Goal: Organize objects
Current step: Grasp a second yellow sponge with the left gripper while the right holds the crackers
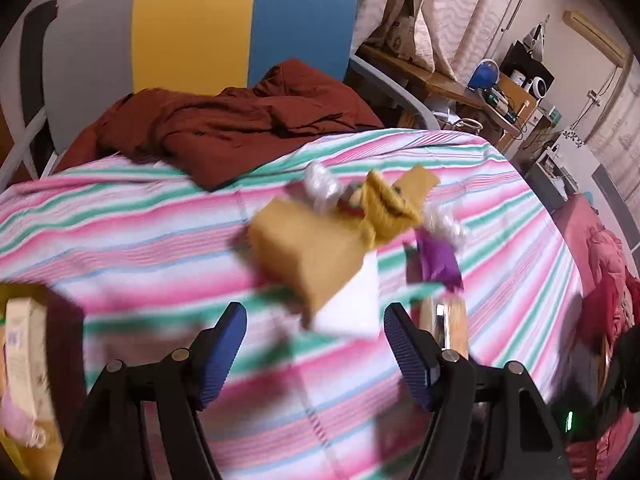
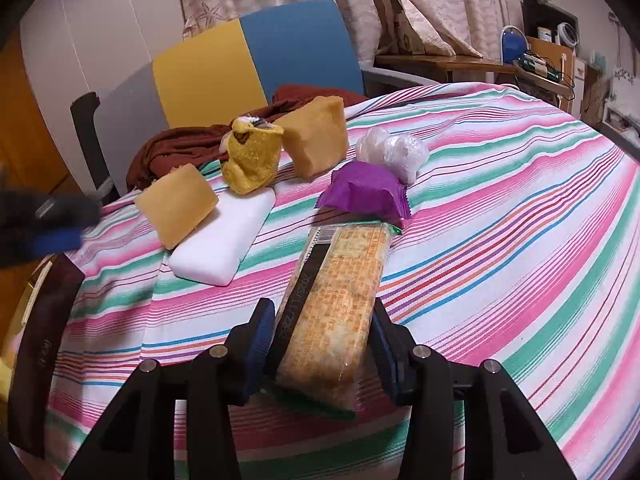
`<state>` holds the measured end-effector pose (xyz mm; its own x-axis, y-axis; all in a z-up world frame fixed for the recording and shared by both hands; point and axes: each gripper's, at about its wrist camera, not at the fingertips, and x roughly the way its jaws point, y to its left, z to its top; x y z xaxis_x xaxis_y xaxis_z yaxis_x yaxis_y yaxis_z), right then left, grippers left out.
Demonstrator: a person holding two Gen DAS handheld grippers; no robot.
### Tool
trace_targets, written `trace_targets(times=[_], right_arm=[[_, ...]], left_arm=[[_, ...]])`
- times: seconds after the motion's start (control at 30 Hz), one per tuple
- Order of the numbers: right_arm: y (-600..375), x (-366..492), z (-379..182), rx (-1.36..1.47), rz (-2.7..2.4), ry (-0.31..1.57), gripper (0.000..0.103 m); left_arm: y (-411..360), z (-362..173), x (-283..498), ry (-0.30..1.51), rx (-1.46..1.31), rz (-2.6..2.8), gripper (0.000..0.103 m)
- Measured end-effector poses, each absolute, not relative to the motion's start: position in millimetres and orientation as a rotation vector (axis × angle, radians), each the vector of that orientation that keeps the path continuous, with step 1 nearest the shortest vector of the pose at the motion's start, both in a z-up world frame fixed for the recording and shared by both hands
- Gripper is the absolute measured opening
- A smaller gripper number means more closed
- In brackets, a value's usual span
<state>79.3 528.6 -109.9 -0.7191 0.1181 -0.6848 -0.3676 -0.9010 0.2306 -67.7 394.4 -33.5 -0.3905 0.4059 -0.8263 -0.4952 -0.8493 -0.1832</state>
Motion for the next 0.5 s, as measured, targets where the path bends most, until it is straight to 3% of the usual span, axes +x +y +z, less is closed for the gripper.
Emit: trace_targets(times=[0.1, 0.27, 0.5], right_arm=[[530, 81, -111, -1.003, 2.647, 0.533, 0.048], [532, 81, -114, -0.991, 2.657, 0.560, 0.048], [535, 81, -115, -0.982, 2.664, 0.580, 0.048]], left_arm=[[421, -38, -84, 0.204, -1.314, 2.283, 0.072], [444, -56, -109, 0.132, -1.427, 2.263, 0.073], [432, -71, -116, 0.191, -1.362, 2.341, 0.068]])
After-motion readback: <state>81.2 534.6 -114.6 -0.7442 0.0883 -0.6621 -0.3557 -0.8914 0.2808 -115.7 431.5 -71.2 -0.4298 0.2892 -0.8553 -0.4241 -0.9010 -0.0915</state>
